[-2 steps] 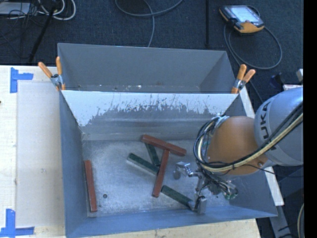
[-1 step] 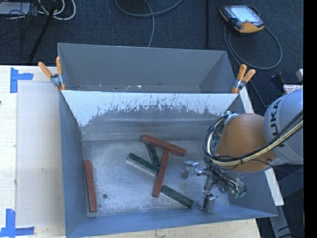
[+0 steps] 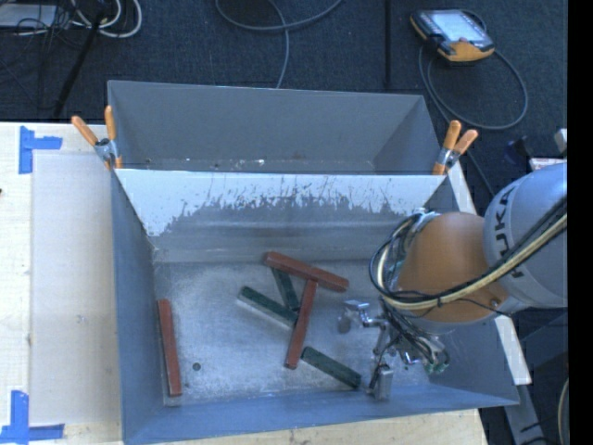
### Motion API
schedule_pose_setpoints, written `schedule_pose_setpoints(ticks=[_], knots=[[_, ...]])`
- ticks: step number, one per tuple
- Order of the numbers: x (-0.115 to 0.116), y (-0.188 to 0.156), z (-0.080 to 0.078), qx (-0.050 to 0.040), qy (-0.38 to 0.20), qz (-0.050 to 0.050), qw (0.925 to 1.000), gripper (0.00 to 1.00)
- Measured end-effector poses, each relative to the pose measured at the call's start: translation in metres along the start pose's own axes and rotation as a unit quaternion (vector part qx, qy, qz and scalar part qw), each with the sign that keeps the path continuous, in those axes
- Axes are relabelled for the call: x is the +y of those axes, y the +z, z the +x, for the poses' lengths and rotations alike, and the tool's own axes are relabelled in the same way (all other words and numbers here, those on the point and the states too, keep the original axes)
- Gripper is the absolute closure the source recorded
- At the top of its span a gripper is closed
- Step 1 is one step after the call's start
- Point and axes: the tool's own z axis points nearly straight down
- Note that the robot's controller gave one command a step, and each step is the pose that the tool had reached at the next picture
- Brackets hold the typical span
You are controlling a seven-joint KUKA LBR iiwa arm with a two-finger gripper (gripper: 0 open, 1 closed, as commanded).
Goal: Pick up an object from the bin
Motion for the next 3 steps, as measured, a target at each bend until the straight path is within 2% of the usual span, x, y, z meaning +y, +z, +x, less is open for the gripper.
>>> schedule_pose_setpoints(ticks=[1,2,3], knots=[[0.032,0.001,-0.005,-0.0008,0.017,-0.001,0.9999,0.00],[0.041,-0.001,-0.017,0.0026,0.088,-0.001,0.9961,1.00],[0.041,-0.001,-0.017,0.0026,0.088,-0.001,0.9962,1.00]])
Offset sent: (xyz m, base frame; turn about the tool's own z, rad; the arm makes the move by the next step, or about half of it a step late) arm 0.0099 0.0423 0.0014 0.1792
